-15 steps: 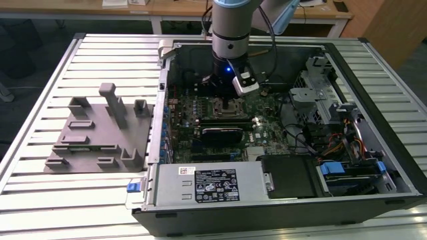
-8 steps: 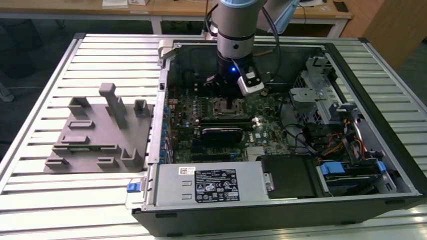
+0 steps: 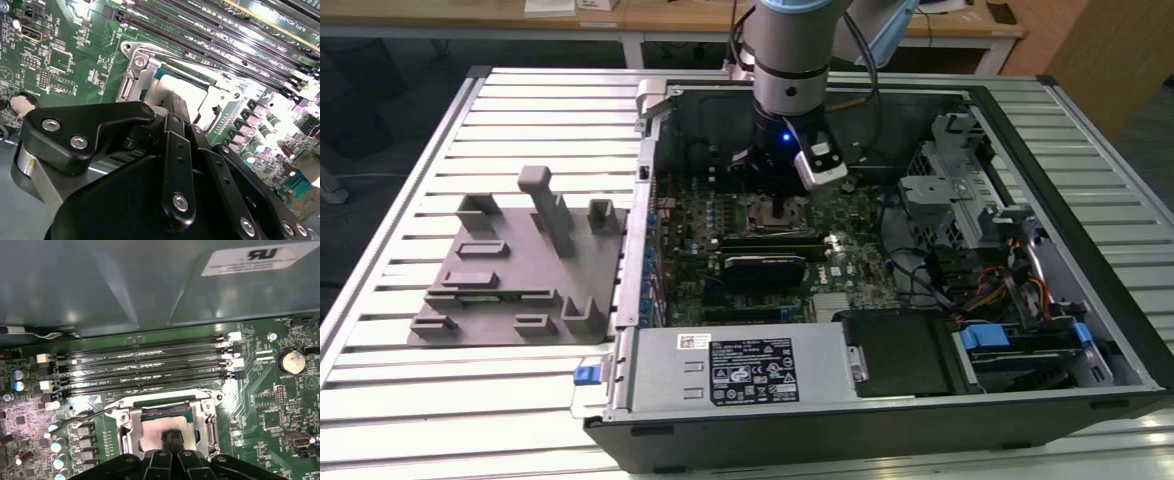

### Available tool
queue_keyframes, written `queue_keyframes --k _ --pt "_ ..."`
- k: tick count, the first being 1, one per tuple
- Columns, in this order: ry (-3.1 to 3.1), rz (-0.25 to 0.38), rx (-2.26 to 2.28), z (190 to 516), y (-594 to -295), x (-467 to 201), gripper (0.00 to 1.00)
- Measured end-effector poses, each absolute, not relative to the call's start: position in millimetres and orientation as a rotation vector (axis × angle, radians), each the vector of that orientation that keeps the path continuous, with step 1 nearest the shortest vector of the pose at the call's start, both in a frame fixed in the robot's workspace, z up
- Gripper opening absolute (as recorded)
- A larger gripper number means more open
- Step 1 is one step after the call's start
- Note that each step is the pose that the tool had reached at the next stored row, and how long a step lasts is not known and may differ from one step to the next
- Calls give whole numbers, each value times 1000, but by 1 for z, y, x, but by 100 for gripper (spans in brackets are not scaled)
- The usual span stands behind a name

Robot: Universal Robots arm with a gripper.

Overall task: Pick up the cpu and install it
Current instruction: 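Close the cpu cover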

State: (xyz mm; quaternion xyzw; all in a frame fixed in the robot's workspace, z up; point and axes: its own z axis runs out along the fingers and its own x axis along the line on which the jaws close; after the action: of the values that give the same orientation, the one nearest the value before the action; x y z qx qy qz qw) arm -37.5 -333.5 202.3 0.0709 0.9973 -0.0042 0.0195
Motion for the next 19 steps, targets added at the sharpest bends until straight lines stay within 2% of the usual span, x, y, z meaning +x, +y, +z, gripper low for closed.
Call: queue_keyframes --k 16,19 --pt "3089 -14 220 200 -333 -43 11" --pt "3090 14 220 200 -333 -44 11"
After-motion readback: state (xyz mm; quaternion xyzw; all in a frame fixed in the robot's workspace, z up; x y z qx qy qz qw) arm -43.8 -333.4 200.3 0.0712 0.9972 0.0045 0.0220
